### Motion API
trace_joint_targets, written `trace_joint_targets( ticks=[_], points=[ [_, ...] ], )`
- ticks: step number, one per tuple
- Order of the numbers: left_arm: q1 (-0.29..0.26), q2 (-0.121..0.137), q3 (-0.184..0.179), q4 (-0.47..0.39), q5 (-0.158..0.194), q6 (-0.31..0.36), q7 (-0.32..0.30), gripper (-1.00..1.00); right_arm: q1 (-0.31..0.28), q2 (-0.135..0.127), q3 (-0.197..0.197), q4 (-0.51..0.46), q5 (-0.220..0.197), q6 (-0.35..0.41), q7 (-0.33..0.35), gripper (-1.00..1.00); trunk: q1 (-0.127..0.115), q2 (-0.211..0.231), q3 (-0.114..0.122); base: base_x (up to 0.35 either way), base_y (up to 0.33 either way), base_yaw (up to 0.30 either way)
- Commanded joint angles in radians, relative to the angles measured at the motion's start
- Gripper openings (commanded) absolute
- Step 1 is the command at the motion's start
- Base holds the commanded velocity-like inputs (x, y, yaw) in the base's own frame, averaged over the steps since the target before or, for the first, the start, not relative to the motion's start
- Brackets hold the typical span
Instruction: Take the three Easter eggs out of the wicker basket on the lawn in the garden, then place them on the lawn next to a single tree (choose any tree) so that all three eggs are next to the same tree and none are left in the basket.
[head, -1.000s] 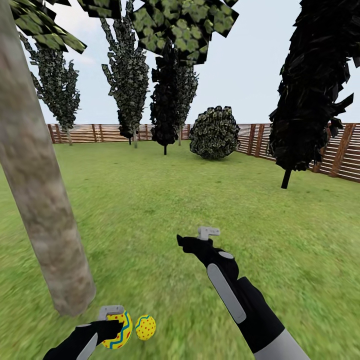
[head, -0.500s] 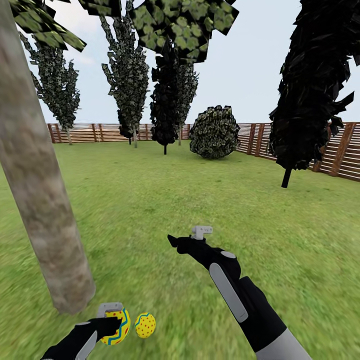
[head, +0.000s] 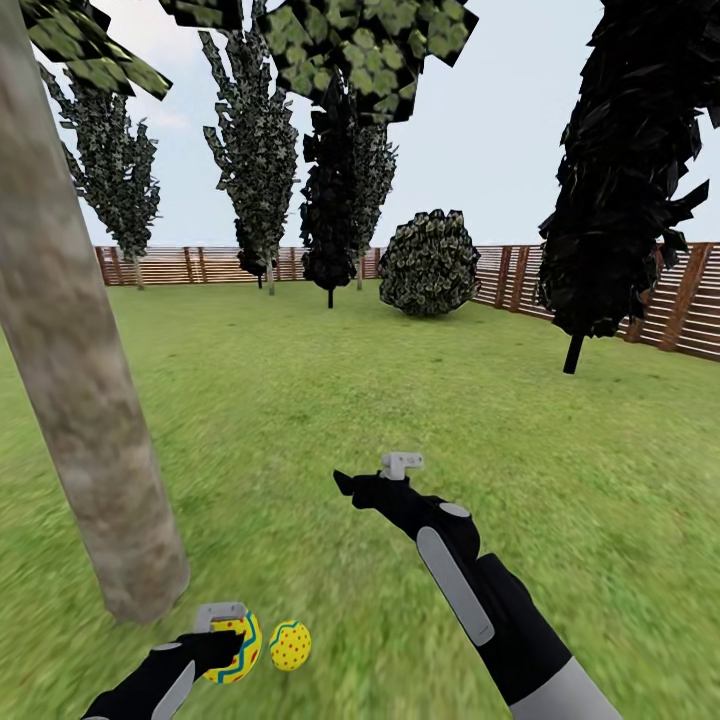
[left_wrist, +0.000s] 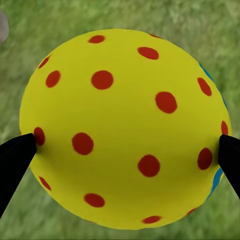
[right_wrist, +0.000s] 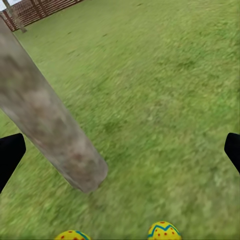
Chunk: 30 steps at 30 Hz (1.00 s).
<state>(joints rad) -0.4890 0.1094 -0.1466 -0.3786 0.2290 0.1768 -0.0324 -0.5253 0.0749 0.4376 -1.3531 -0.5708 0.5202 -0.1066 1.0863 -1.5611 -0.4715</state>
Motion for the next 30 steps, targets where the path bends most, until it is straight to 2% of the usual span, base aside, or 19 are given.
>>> trace_joint_targets(
  ticks=[1,14,30],
  points=[
    [0.000,0.001,-0.006,-0.002,0.010,0.004,0.000,-1.00,-0.001,0.000,0.001,-0.001,-0.011,0.003,-0.010,1.00,0.004,-0.008,-0.004,0.000,0.000,0.000],
    [0.000,0.001,-0.010,-0.002,0.010,-0.002,0.000,-1.00,-0.001,0.006,0.004,0.011,-0.008,0.000,-0.010,1.00,0.054,-0.099,-0.046,0.000,0.000,0.000],
    [0.000,0.001,-0.010,-0.002,0.010,-0.002,0.000,-1.00,-0.001,0.007,0.003,0.012,-0.011,0.001,-0.010,1.00,0.115,-0.211,-0.111,0.000,0.000,0.000]
  ],
)
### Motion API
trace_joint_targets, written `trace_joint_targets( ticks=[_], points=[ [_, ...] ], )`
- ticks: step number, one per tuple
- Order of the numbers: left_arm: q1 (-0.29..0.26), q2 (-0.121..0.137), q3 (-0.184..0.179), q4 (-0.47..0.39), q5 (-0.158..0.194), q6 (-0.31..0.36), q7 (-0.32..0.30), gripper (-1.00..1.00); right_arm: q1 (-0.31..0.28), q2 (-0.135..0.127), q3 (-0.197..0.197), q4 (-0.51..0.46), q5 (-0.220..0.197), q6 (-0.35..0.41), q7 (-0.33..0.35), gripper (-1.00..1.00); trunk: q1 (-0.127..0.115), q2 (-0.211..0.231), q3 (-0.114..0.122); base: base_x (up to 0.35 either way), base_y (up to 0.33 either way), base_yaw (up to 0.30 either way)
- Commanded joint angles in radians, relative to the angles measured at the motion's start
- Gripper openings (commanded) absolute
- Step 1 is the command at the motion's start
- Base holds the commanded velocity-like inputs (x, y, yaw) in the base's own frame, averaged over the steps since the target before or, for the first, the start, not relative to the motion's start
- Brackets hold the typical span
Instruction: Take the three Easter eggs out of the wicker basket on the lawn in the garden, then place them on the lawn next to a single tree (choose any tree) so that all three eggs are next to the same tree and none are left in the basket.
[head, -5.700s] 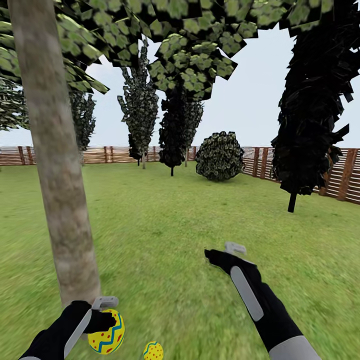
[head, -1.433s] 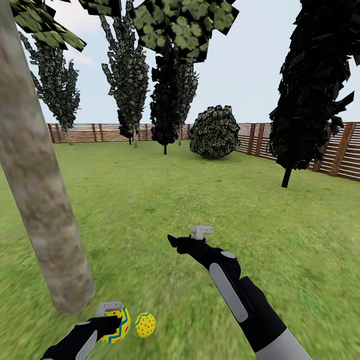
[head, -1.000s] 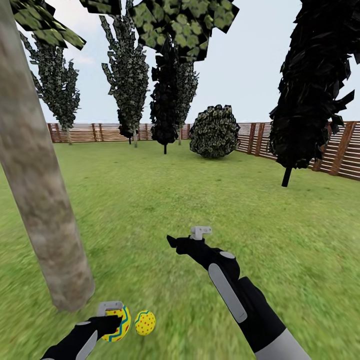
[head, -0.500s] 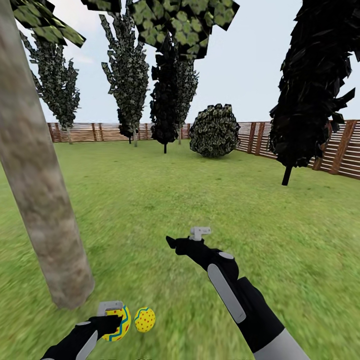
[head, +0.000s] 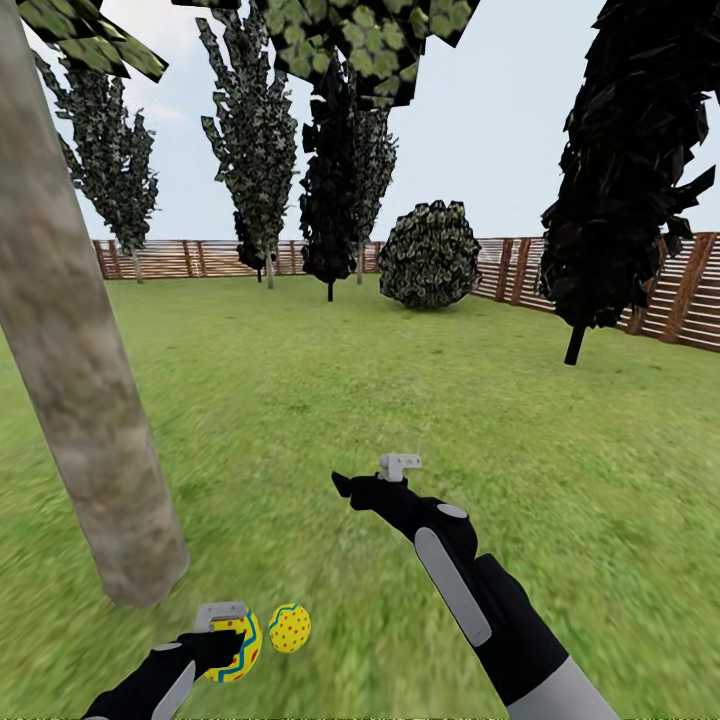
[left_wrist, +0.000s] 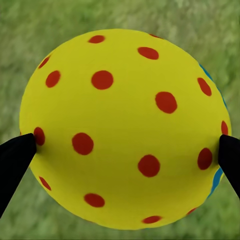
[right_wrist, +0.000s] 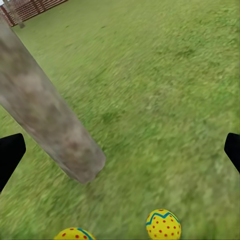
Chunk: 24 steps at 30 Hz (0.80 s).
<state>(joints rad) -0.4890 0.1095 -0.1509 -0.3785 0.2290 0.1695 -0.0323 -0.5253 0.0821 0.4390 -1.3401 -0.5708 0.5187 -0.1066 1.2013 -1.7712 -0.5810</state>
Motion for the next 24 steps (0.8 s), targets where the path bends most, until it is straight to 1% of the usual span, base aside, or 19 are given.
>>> trace_joint_targets(
  ticks=[1,19,24],
  points=[
    [0.000,0.001,-0.006,-0.002,0.010,0.005,0.000,-1.00,-0.001,0.000,0.001,-0.001,-0.011,0.003,-0.010,1.00,0.004,-0.008,-0.005,0.000,0.000,0.000],
    [0.000,0.001,-0.006,-0.002,0.010,0.005,0.000,-1.00,-0.001,0.001,0.006,0.001,-0.011,0.003,-0.010,1.00,0.073,-0.134,-0.081,0.000,0.000,0.000],
    [0.000,0.001,-0.007,-0.002,0.010,-0.003,0.000,-1.00,-0.001,0.001,0.006,0.001,-0.011,0.003,-0.010,1.00,0.073,-0.134,-0.087,0.000,0.000,0.000]
  ],
)
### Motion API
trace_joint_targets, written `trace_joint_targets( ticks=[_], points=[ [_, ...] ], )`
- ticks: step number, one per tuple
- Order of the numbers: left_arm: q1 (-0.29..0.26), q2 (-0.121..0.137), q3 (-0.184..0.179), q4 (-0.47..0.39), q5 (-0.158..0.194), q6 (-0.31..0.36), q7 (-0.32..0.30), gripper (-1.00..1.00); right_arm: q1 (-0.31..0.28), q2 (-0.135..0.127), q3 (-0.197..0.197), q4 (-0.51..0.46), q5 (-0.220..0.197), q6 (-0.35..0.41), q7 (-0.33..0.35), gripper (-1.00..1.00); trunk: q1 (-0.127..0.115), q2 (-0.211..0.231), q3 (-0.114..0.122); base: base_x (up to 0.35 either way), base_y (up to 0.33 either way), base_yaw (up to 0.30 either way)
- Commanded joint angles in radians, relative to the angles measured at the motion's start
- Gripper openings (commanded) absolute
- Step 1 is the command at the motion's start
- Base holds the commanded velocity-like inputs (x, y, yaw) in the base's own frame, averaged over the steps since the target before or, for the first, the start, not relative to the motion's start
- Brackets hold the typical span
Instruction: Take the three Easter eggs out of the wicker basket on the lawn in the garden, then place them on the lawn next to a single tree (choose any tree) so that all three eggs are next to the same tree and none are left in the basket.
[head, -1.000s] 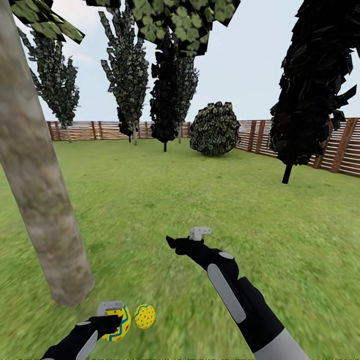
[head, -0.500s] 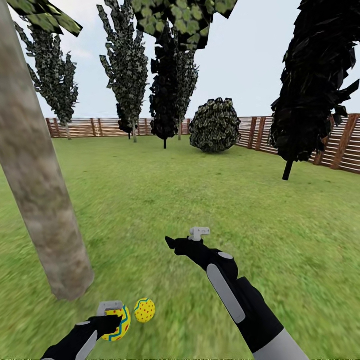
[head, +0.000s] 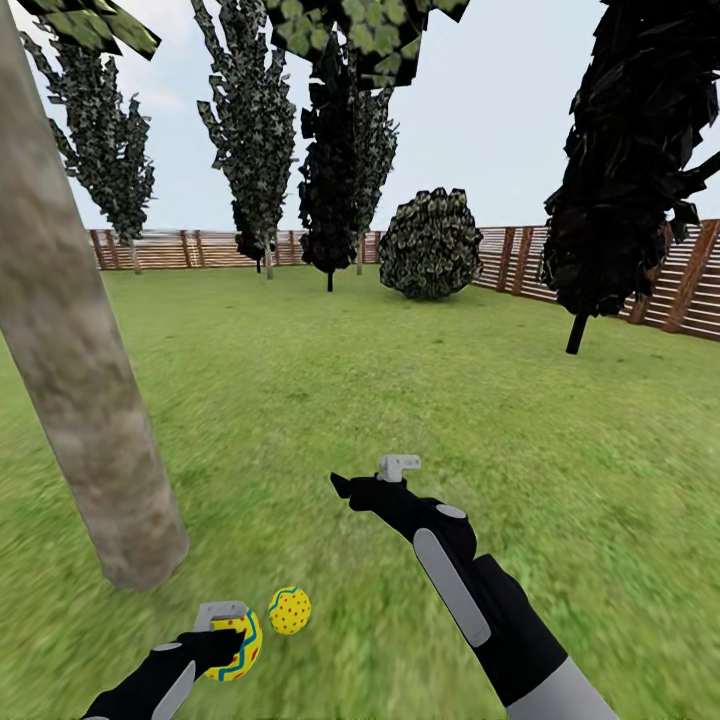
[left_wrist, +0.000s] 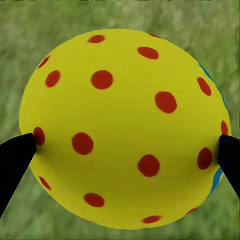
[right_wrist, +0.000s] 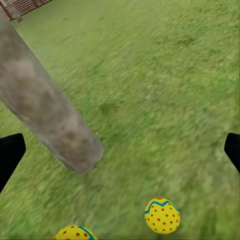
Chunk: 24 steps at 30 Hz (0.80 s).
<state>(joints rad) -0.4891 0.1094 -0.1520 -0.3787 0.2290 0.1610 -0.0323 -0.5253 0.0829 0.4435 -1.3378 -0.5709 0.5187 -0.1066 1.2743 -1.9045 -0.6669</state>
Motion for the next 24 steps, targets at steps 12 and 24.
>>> trace_joint_targets(
  ticks=[12,24],
  points=[
    [0.000,0.001,-0.005,-0.002,0.010,0.000,0.000,-1.00,-0.001,0.001,0.000,0.020,-0.010,0.003,-0.010,1.00,0.000,-0.001,-0.014,0.080,0.024,0.000],
    [0.000,0.001,-0.005,-0.002,0.009,0.001,0.001,-1.00,-0.001,0.001,0.001,0.020,-0.010,0.003,-0.010,1.00,0.000,-0.001,-0.028,0.181,0.105,0.000]
  ],
)
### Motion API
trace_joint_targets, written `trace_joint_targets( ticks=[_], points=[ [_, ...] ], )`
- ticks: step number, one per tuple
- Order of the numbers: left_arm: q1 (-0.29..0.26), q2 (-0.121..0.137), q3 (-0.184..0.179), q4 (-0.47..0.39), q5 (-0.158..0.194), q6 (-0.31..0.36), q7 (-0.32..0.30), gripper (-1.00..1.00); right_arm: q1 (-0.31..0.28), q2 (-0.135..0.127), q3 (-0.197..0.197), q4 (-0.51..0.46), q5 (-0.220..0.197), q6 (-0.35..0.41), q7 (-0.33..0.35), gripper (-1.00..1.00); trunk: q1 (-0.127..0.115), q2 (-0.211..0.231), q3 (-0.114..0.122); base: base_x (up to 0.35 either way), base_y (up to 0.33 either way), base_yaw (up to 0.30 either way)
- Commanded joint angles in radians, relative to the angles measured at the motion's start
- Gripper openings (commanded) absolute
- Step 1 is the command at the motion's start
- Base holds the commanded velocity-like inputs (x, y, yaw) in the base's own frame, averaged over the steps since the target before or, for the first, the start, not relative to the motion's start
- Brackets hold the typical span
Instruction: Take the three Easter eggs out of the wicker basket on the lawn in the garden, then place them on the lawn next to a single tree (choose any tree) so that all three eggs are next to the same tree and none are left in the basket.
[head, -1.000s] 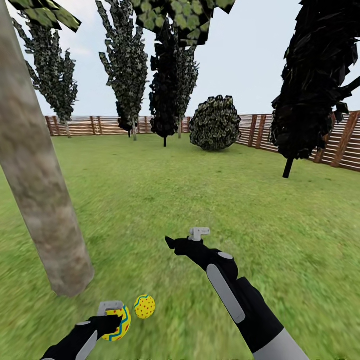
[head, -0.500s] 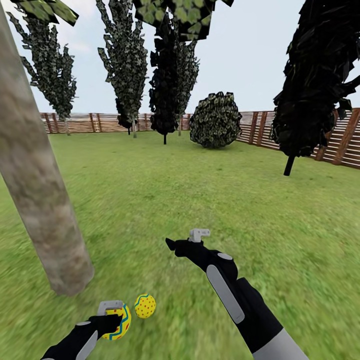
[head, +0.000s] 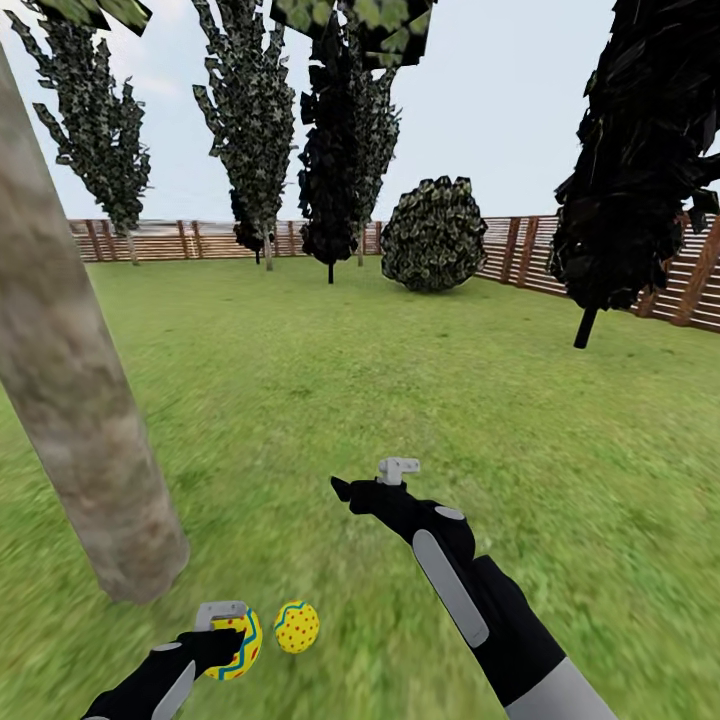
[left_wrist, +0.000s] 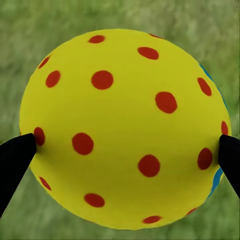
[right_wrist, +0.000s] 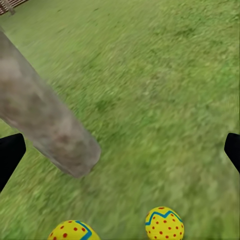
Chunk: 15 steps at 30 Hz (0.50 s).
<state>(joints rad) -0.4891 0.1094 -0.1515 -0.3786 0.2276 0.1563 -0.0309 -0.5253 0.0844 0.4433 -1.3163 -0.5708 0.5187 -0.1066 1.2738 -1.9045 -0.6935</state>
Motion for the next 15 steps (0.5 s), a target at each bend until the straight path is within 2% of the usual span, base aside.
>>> trace_joint_targets(
  ticks=[1,6,9,15],
  points=[
    [0.000,0.001,-0.006,-0.002,0.010,0.005,0.000,-1.00,-0.001,0.000,0.001,-0.001,-0.011,0.003,-0.010,1.00,0.000,0.000,-0.002,0.272,0.039,0.000],
    [0.000,0.001,-0.006,-0.002,0.011,0.005,0.004,-1.00,-0.001,0.000,0.002,-0.001,-0.011,0.003,-0.010,1.00,0.000,0.000,-0.008,0.288,-0.046,0.000],
    [0.000,0.001,-0.005,-0.002,0.010,0.005,0.005,-1.00,-0.001,0.000,0.002,-0.001,-0.011,0.003,-0.010,1.00,0.000,0.000,-0.011,0.235,0.114,0.000],
    [0.000,0.001,-0.006,-0.002,0.011,0.005,0.005,-1.00,-0.001,0.000,0.002,-0.001,-0.011,0.003,-0.010,1.00,0.000,0.000,-0.018,0.042,0.044,0.000]
  ],
)
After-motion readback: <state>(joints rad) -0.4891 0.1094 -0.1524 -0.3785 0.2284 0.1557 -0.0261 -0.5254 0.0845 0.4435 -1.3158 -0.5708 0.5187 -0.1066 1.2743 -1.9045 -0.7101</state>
